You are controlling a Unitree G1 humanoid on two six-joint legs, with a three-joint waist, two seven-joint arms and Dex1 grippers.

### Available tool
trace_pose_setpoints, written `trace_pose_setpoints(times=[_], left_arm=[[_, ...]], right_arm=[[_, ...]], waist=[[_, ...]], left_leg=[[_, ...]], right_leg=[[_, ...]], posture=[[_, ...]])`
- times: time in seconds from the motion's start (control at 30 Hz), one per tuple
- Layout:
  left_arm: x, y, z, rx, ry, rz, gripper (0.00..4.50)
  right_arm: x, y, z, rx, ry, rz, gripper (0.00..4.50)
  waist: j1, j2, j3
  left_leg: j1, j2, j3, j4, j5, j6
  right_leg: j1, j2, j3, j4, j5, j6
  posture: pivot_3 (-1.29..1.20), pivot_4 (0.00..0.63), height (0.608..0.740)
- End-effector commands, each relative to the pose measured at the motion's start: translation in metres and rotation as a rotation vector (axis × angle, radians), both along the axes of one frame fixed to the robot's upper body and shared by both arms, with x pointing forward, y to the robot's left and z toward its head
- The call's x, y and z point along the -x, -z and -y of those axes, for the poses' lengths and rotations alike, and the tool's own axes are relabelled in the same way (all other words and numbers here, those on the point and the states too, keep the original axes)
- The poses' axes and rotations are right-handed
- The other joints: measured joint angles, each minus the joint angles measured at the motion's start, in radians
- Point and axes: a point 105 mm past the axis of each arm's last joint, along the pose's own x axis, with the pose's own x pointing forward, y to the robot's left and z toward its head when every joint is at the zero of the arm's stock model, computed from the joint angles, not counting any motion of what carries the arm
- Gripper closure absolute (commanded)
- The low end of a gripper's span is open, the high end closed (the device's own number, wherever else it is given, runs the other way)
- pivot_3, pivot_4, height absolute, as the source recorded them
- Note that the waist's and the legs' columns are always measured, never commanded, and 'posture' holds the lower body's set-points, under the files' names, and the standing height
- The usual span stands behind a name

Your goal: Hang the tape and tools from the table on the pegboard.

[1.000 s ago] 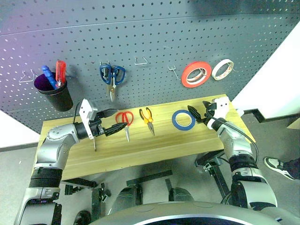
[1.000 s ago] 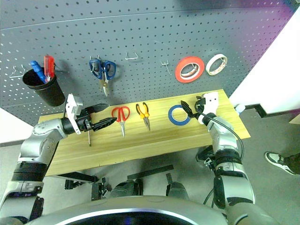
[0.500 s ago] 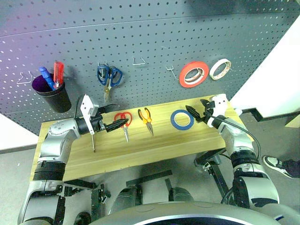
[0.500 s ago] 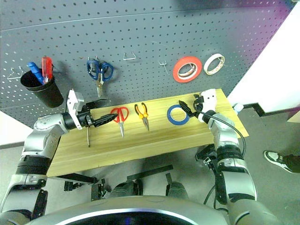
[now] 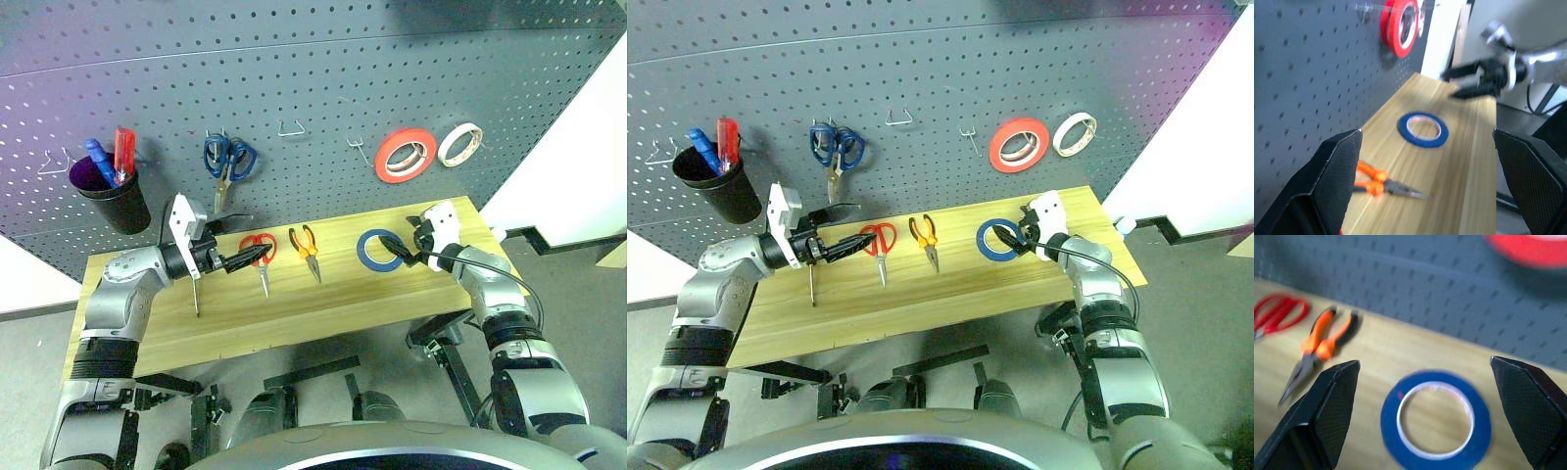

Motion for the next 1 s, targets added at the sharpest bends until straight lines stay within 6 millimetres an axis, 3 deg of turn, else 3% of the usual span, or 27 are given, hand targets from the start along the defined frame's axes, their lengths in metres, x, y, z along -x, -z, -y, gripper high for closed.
trace_pose_setpoints(times=[0.03,0.17,0.6,1.0], left_arm=[[0.003,-0.015,-0.001,0.018,-0.003,0.051,0.03],[0.007,-0.013,-0.003,0.023,-0.017,0.047,0.03],[0.014,-0.017,-0.001,0.042,-0.058,0.044,0.03],[0.016,-0.014,0.002,0.051,-0.069,0.024,0.03]], right_arm=[[-0.005,-0.024,-0.012,0.053,-0.064,0.026,0.00],[-0.002,-0.024,-0.020,0.060,-0.093,0.022,0.00],[-0.001,0.015,-0.017,0.117,-0.008,-0.052,0.00],[-0.002,0.023,-0.022,0.147,-0.038,-0.068,0.00]], waist=[[-0.001,0.000,0.001],[0.002,0.001,0.004],[0.004,0.003,0.063],[0.005,0.003,0.115]], left_leg=[[0.000,0.000,0.000,0.001,0.000,0.000],[0.000,0.002,-0.001,0.004,-0.004,0.003],[-0.001,0.003,-0.003,0.005,-0.006,0.004],[-0.003,0.003,-0.003,0.004,-0.006,0.005]], right_leg=[[0.000,0.000,0.000,0.001,0.000,0.000],[-0.001,-0.001,0.001,0.005,0.000,0.000],[-0.005,-0.003,0.002,0.005,0.000,-0.004],[-0.008,-0.004,0.002,0.004,0.000,-0.004]], posture=[[-0.04,0.163,0.740],[-0.03,0.188,0.740],[0.00,0.301,0.740],[0.00,0.334,0.740]])
